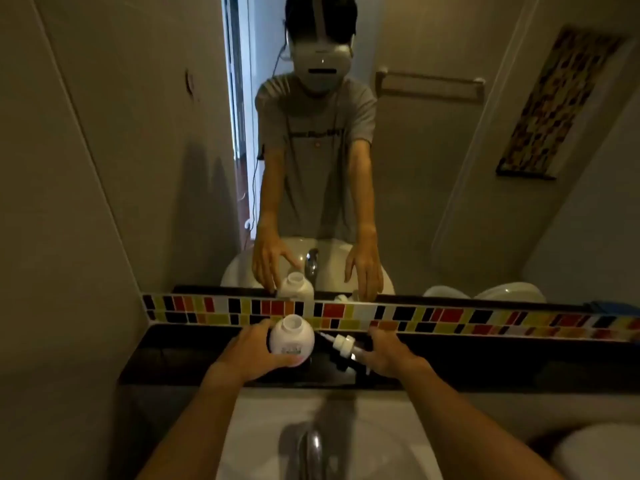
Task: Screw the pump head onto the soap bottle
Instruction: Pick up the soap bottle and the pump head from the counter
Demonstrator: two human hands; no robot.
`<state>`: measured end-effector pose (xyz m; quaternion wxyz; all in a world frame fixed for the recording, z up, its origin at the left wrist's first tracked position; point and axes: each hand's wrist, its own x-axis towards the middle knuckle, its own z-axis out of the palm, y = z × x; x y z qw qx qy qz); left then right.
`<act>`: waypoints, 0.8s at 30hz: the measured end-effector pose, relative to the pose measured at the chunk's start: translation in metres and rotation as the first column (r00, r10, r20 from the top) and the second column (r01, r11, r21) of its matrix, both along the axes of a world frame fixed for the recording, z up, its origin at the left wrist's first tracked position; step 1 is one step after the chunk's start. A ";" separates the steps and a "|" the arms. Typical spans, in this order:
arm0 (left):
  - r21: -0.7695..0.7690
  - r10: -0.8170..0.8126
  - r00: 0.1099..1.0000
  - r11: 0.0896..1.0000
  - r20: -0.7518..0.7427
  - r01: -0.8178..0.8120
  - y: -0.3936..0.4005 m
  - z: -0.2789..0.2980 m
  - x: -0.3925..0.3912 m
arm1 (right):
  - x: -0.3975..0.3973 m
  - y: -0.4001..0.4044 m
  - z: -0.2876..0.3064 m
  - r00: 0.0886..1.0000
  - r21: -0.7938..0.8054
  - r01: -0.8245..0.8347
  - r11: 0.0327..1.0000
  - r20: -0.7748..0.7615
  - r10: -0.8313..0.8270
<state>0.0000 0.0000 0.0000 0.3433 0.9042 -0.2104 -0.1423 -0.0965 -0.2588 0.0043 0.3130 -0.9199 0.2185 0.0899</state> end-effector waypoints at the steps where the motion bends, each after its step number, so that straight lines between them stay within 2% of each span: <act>1: -0.030 -0.002 1.000 1.000 0.000 0.002 -0.002 -0.007 0.003 | 0.006 0.001 -0.008 1.000 0.042 0.025 0.999 0.004 -0.025; 3: -0.097 -0.002 1.000 0.995 0.007 0.003 -0.006 -0.018 0.006 | 0.012 0.007 -0.015 0.999 0.007 0.033 0.999 -0.023 -0.033; 6: -0.184 0.024 1.000 0.983 -0.011 -0.026 -0.012 -0.030 0.010 | 0.016 0.015 -0.027 1.000 -0.169 -0.004 0.986 -0.025 -0.001; 12: -0.224 0.021 1.000 0.974 0.006 -0.019 -0.032 -0.035 0.015 | 0.019 0.022 -0.048 0.999 -0.281 0.002 0.960 0.053 0.013; 16: -0.159 0.068 0.996 0.986 0.063 -0.057 -0.031 -0.031 0.012 | 0.014 0.021 -0.047 0.996 -0.307 0.007 0.952 0.082 0.019; 20: -0.071 0.133 0.981 0.990 0.138 -0.124 -0.011 -0.018 0.007 | 0.004 0.010 -0.022 0.990 -0.277 -0.026 0.961 0.126 0.063; 24: 0.114 0.128 0.949 0.979 0.287 -0.167 0.008 0.008 0.001 | -0.006 0.003 0.018 0.977 -0.298 -0.082 0.951 0.167 0.136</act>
